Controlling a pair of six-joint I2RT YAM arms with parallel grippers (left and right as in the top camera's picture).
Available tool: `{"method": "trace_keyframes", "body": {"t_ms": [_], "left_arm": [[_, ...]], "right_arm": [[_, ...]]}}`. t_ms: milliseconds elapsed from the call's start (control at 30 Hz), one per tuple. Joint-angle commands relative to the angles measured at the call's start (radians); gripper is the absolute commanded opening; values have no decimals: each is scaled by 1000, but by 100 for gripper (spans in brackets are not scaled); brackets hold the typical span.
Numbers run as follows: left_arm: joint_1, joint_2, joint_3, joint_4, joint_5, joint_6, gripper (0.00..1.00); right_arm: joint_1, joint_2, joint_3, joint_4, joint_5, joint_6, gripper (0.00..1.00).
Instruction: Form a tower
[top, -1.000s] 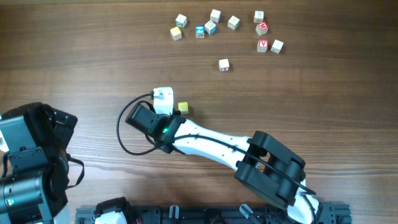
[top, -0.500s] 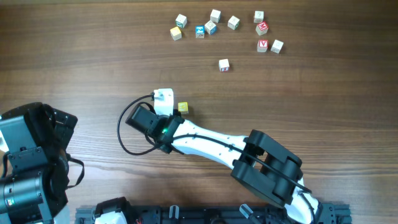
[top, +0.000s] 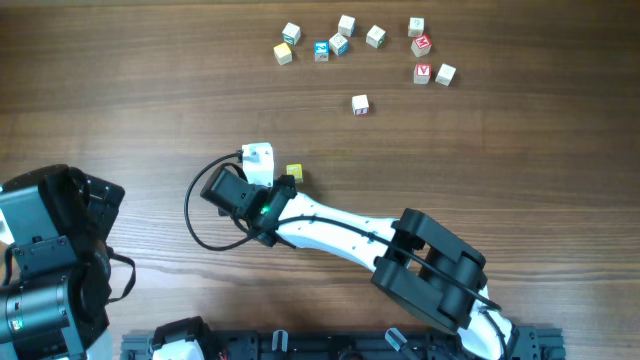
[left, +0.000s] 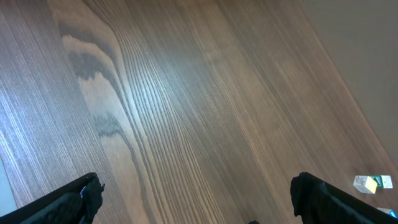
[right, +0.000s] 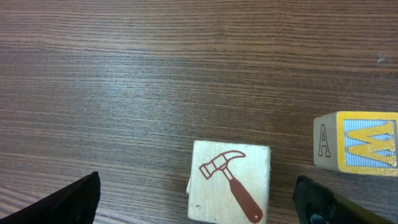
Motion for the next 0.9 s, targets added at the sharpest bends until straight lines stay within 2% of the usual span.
{"method": "trace_keyframes", "body": {"t_ms": [0, 300, 433, 567, 867], "left_arm": [[6, 1, -6, -1, 9, -13, 100], [6, 1, -6, -1, 9, -13, 100], [6, 1, -6, -1, 9, -13, 100], [6, 1, -6, -1, 9, -13, 100], [6, 1, -6, -1, 9, -13, 100]], "right_arm": [[2, 35, -5, -4, -13, -8, 100], [0, 90, -4, 21, 3, 1, 98], [0, 91, -4, 23, 7, 1, 89], [0, 91, -4, 24, 10, -6, 72], [0, 91, -4, 12, 18, -10, 54]]}}
